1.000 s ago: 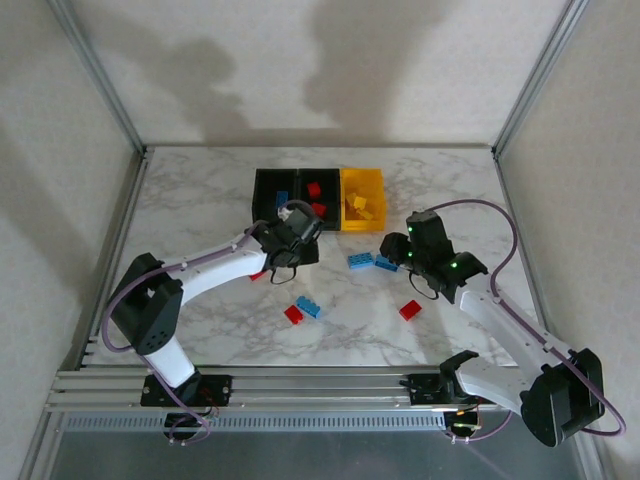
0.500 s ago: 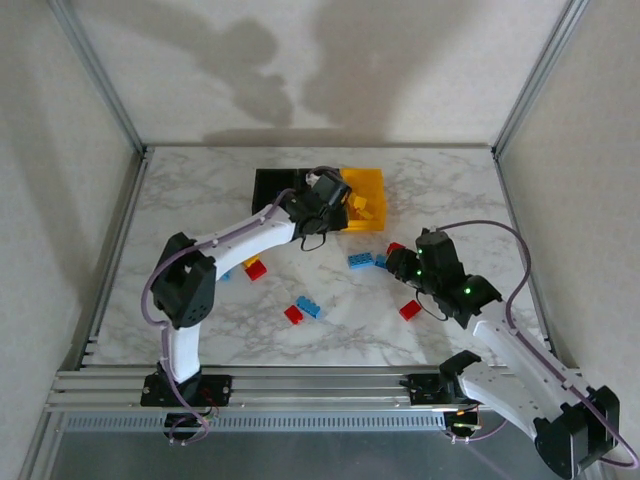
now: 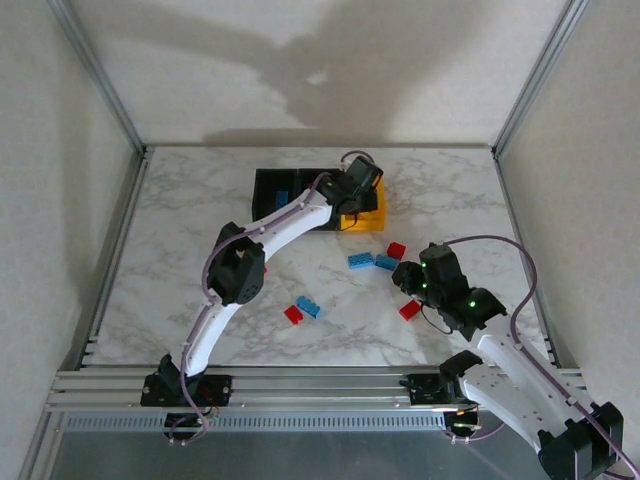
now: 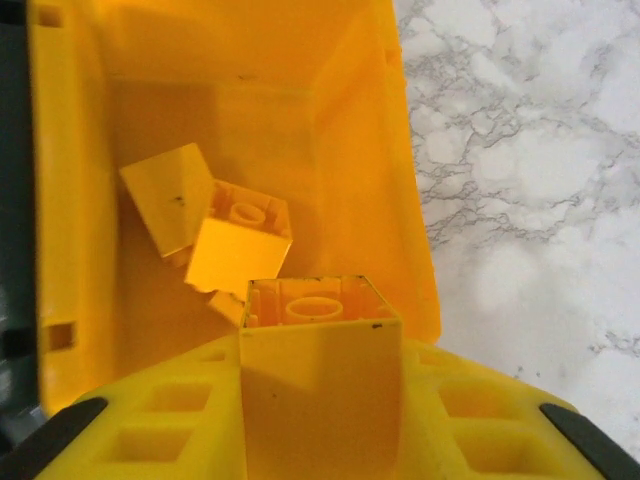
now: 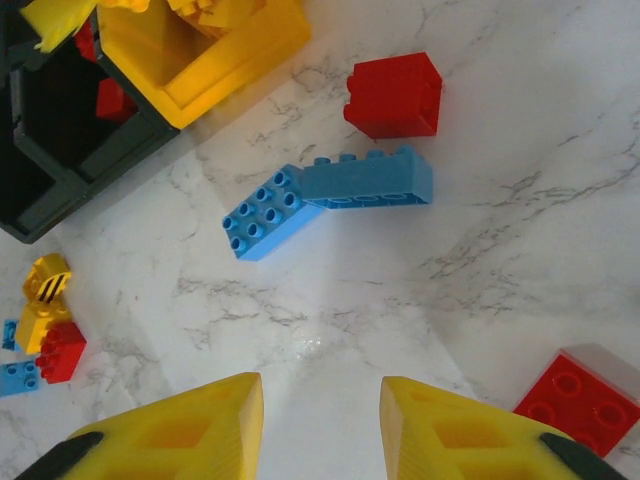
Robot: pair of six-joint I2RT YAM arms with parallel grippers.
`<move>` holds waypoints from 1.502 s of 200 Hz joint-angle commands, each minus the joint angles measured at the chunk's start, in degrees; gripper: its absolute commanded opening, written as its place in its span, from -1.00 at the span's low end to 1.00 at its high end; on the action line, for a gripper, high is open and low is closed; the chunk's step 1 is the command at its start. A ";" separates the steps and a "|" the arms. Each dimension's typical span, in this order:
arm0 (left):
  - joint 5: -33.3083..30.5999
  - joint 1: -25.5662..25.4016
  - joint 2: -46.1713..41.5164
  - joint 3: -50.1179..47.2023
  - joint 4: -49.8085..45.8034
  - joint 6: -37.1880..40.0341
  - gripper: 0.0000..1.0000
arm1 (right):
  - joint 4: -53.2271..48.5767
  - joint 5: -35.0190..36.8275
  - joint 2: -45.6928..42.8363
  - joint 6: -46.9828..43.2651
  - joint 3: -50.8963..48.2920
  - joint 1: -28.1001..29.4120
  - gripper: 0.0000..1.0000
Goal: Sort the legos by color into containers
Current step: Place the lego in the container, then pick up the lego from the center of the table.
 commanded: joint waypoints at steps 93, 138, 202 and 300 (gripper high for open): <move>0.62 -0.50 0.62 5.51 -1.47 2.30 0.23 | -3.49 2.67 -3.13 1.66 -0.64 0.55 -0.25; 0.84 -1.12 -9.55 -1.62 -0.64 3.94 0.26 | -2.79 2.67 -1.89 0.62 1.24 0.57 -0.19; -4.20 0.47 -35.34 -34.98 4.77 4.15 0.35 | 1.38 0.37 1.64 -1.23 2.48 0.64 -0.18; -11.45 12.11 -57.68 -76.99 7.35 -10.45 0.67 | 10.31 -0.15 9.45 -0.06 2.69 7.96 -0.07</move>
